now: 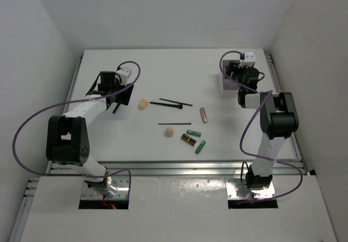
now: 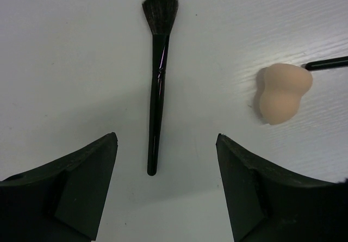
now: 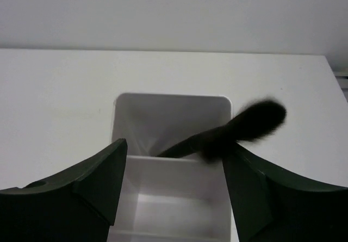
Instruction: Organize the makeup
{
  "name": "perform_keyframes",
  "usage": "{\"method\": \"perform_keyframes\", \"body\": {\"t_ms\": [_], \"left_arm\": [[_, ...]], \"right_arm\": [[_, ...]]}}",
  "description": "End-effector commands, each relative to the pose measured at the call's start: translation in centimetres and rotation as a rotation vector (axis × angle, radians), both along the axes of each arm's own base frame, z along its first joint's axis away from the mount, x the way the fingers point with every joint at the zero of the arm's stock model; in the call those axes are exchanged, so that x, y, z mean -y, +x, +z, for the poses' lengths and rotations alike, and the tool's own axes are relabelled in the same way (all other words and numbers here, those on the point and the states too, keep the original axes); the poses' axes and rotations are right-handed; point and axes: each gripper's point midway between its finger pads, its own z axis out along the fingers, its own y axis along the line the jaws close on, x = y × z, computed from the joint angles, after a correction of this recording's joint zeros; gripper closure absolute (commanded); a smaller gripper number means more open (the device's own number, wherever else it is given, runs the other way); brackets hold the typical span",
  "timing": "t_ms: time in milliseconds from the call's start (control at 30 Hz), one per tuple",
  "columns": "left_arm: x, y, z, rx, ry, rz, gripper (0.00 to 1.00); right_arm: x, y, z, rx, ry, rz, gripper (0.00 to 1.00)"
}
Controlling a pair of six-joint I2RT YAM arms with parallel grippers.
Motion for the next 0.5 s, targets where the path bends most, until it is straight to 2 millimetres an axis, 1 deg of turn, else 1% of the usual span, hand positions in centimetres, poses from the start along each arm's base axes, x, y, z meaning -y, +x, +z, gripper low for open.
{"method": "perform_keyframes", "body": {"t_ms": [0, 33, 67, 133, 167, 200, 233, 267, 300, 333, 367, 400, 433, 467], "left_arm": [[-1.0, 1.4, -0.4, -0.035, 0.014, 0.048, 0.21], [-1.4, 1.2, -2.0, -0.095, 0.039, 0.053, 0.21], [-1.4, 2.2, -1.3, -0.085, 0.05, 0.043, 0.21], [-2.0, 2.8, -1.9, -0.111, 0.085, 0.053, 0.21], [-2.1, 3.6, -2.5, -0.12, 0.11, 0.03, 0.21], [-2.1, 4.1, -2.8, -0.124, 0.123, 0.017, 0.21], [-2.5, 4.4, -3.3, -0.141, 0.144, 0.022, 0.21], [-2.9, 5.5, -2.7, -0.135, 0.162, 0.041, 0.21], [-3.5, 5.8, -4.5, -0.18, 0.157, 0.069, 0.21], [-3.4, 6.1, -5.1, -0.196, 0.15, 0.076, 0.21], [-3.9, 6.1, -5.7, -0.224, 0.145, 0.091, 0.21], [-3.2, 6.9, -5.6, -0.221, 0.117, 0.066, 0.23], [-3.5, 6.9, -7.0, -0.257, 0.106, 0.064, 0.23], [-3.5, 6.6, -7.6, -0.283, 0.107, 0.062, 0.27]], "right_arm": [[0.7, -1.2, 6.6, 0.133, -0.005, -0.041, 0.29], [1.0, -1.7, 5.5, 0.095, -0.001, -0.06, 0.27], [1.0, -1.9, 5.5, 0.084, 0.004, -0.06, 0.25], [0.8, -2.5, 6.5, 0.065, 0.013, -0.054, 0.21], [0.7, -2.8, 5.9, 0.024, 0.015, -0.051, 0.21], [0.4, -3.4, 6.5, 0.005, 0.014, -0.042, 0.2], [-0.1, -3.8, 6.0, -0.032, 0.016, -0.011, 0.18], [-0.6, -4.4, 6.3, -0.049, 0.008, 0.015, 0.18], [-1.0, -4.7, 6.2, -0.059, -0.001, 0.04, 0.17], [-1.2, -5.3, 7.7, -0.035, -0.008, 0.058, 0.17], [-1.3, -5.7, 7.5, -0.056, -0.024, 0.068, 0.17], [-3.0, -6.4, 6.8, -0.077, -0.019, 0.115, 0.17], [-3.5, -7.1, 8.8, -0.037, -0.022, 0.138, 0.17], [-3.8, -7.5, 7.9, -0.068, -0.027, 0.155, 0.17]]}}
